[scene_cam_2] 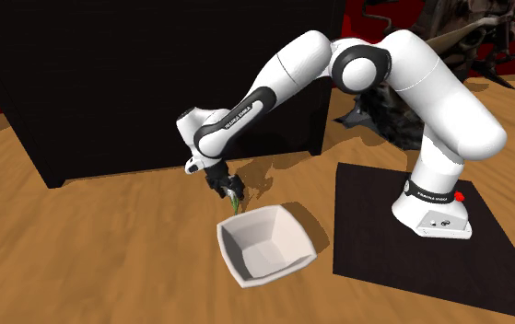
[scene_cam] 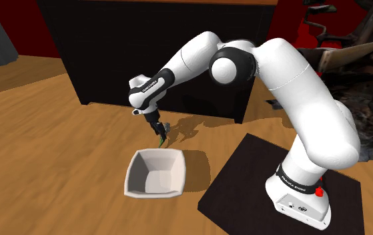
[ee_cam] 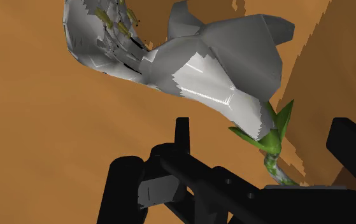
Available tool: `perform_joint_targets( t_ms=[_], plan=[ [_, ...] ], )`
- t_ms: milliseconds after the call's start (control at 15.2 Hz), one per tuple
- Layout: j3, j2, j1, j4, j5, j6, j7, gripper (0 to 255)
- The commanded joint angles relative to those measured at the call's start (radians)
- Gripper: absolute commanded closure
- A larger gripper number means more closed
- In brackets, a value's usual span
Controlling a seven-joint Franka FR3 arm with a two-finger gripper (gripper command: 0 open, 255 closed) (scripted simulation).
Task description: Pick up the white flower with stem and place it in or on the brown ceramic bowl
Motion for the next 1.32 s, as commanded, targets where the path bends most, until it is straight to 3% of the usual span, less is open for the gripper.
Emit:
perform_joint_targets(
  t_ms=[0, 528, 594, 1254],
  plan=[
    [0.001, 0.008, 0.001, -0.019, 0.0, 0.028, 0.001, 0],
    [0.001, 0.008, 0.001, -0.019, 0.0, 0.028, 0.001, 0],
    [0.001, 0.008, 0.001, -0.019, 0.0, 0.028, 0.001, 255],
    [0.001, -0.002, 0.001, -0.023, 0.0, 0.021, 0.001, 255]
  ],
)
